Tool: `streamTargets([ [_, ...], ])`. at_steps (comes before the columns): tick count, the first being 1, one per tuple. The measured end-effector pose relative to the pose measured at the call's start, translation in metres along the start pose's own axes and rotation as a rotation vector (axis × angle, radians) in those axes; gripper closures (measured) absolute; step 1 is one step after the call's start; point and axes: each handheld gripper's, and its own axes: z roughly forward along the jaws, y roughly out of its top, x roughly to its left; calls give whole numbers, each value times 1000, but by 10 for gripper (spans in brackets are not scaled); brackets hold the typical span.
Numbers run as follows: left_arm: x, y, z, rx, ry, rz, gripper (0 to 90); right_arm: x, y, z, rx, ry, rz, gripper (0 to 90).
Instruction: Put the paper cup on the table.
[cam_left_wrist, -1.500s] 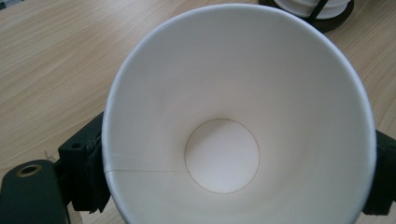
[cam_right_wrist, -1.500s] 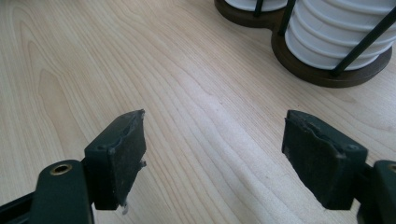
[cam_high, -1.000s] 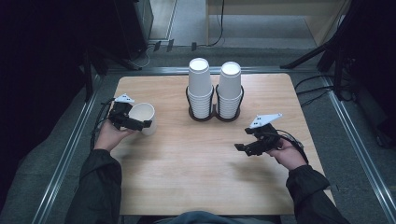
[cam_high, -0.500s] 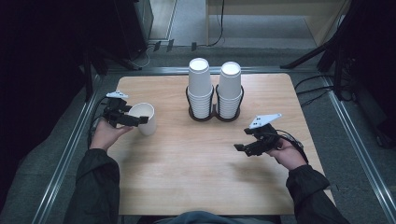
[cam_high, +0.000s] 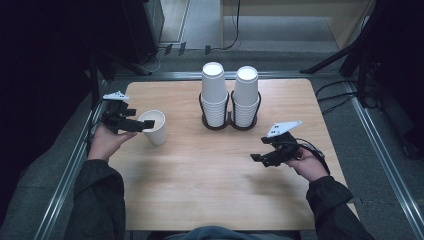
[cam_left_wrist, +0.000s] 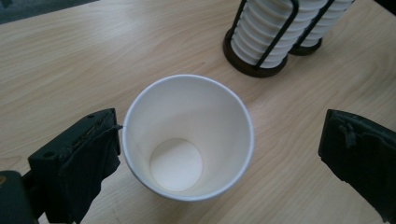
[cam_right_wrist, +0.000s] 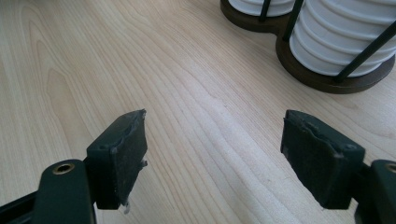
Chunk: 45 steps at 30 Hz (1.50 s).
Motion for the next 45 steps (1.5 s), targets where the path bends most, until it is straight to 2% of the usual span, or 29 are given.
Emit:
streamTargets([
  [3, -8, 5, -5, -5, -18, -5, 0, 0, 0, 0, -1, 0, -6, 228],
  [6, -15, 8, -5, -2, -61, -3, 0, 0, 1, 0, -2, -2, -5, 228],
  [10, -27, 11, -3, 2, -75, 17, 0, 0, 3, 1, -3, -1, -10, 228],
  [12, -35, 11, -2, 5, -102, 48, 0, 1, 5, 2, -3, 4, -4, 228],
  [18, -54, 15, 2, -2, -151, 71, 0, 2, 8, 6, 2, 18, -17, 228],
  [23, -71, 14, 12, 28, -163, 94, 0, 2, 10, 8, 2, 24, -20, 228],
  [29, -89, 12, 27, 58, -131, 119, 0, 3, 12, 11, 7, 31, -29, 228],
  [33, -98, 9, 37, 60, -147, 133, 0, 2, 14, 12, 6, 35, -26, 227],
  [40, -115, 0, 53, 86, -158, 181, 0, 7, 17, 19, 18, 46, -44, 227],
  [43, -121, -3, 61, 88, -180, 204, 0, 8, 18, 22, 23, 50, -55, 227],
  [45, -124, -5, 65, 95, -175, 218, 0, 10, 18, 24, 30, 53, -58, 227],
])
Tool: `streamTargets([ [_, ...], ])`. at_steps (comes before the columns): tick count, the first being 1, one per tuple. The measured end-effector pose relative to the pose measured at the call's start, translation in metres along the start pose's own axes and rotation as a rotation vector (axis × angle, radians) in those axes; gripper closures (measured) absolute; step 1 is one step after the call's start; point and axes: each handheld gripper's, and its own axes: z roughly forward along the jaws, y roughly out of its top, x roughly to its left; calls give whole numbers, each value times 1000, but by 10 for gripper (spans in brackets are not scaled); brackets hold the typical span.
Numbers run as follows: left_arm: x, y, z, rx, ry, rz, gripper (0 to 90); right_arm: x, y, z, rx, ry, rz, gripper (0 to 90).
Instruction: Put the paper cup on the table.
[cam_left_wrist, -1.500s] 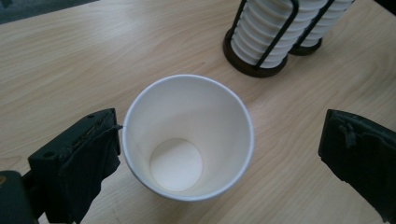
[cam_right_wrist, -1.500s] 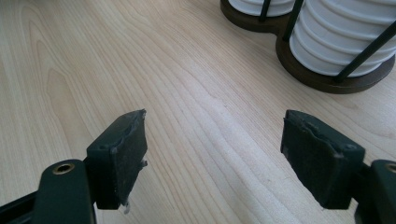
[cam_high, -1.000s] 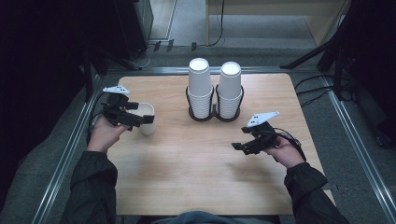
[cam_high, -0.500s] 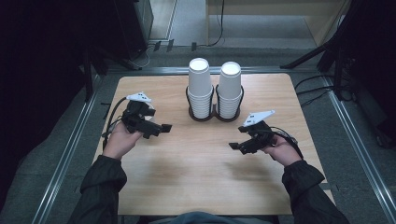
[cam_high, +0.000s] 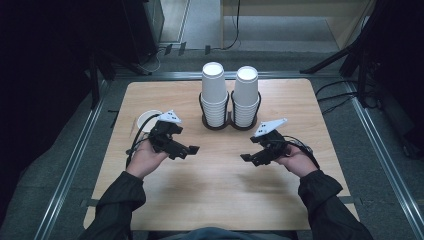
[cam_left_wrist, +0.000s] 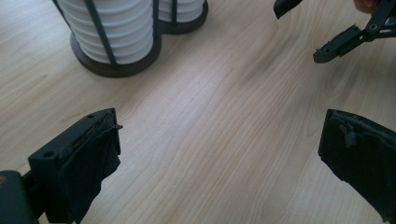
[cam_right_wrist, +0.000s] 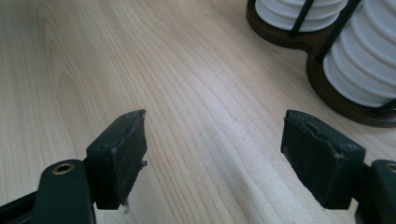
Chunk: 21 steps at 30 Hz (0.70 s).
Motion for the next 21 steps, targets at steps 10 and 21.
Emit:
streamTargets([
  [10, -9, -9, 27, 20, 7, 32, 0, 8, 1, 9, 28, 18, -27, 226],
  [21, -21, -12, 56, 50, -36, 8, 0, 8, 0, 8, 31, 12, -31, 226],
])
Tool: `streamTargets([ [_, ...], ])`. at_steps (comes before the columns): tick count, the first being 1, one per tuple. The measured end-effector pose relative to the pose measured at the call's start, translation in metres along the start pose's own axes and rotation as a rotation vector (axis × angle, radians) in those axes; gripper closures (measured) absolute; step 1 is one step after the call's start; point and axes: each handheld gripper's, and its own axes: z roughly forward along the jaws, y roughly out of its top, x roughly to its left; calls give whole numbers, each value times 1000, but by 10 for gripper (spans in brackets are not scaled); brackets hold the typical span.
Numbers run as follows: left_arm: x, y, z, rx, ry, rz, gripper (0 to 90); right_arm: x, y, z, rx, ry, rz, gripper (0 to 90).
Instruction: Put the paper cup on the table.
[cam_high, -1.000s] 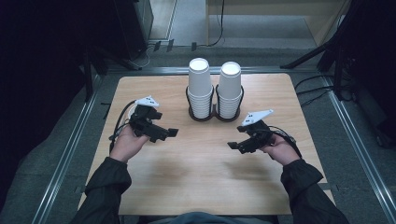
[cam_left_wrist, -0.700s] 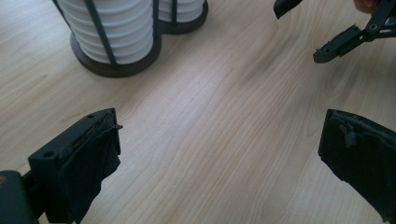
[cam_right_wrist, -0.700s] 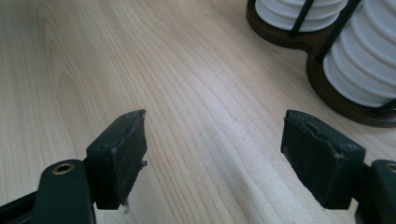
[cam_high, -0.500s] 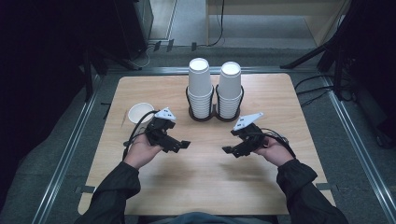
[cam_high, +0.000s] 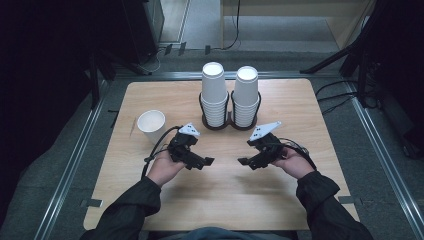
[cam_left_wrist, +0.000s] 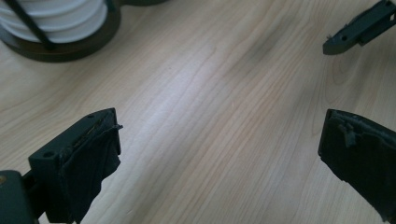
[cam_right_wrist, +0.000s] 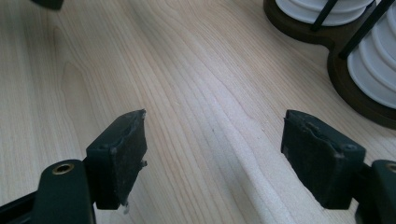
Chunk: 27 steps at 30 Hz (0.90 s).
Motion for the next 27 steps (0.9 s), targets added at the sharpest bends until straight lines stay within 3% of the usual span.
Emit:
streamTargets([
  [2, -4, 0, 7, 24, -25, 5, 0, 0, 0, 0, 1, 0, -2, 226],
  [14, -18, 1, 31, 98, -25, 74, 0, 2, -5, -6, 0, -14, 3, 226],
  [27, -19, 1, 37, 115, -1, 96, 0, 1, -9, -10, -1, -25, 8, 226],
])
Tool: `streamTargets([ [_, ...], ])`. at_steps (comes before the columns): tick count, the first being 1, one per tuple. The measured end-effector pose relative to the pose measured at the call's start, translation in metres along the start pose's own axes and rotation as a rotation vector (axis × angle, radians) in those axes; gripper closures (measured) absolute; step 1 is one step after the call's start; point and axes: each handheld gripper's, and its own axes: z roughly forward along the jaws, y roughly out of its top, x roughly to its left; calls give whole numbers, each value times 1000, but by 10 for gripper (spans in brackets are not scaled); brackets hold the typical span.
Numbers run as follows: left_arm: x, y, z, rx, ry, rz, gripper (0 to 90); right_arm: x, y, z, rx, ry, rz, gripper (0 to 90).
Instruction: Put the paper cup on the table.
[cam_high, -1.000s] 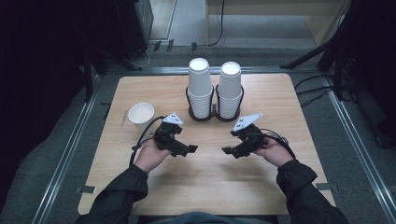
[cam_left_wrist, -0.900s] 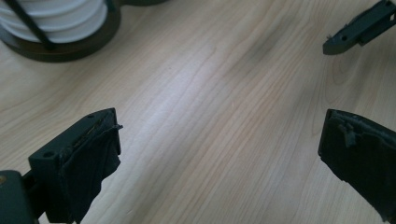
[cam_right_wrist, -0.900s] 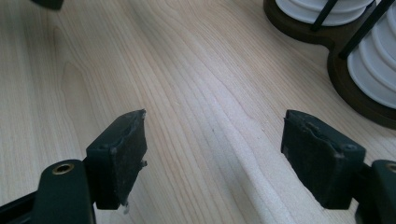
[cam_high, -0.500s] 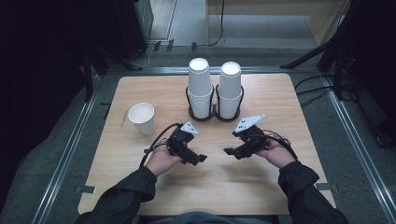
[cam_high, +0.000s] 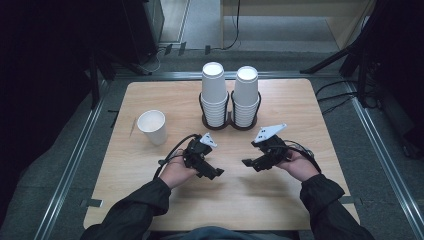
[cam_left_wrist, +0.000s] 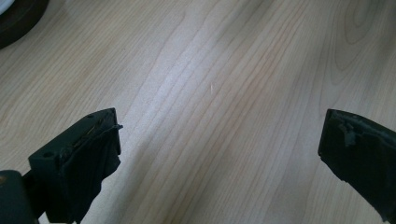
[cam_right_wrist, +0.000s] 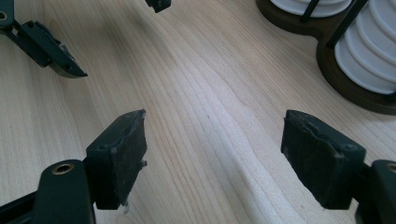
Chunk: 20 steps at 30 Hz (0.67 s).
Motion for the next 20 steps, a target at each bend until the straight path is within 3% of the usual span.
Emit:
streamTargets([
  [16, 9, -3, -3, -25, 31, -25, 0, 0, 0, 1, -3, -2, -18, 226],
  [20, 13, -6, 2, -24, 83, -16, 0, 0, 0, 2, 6, -2, -29, 226],
])
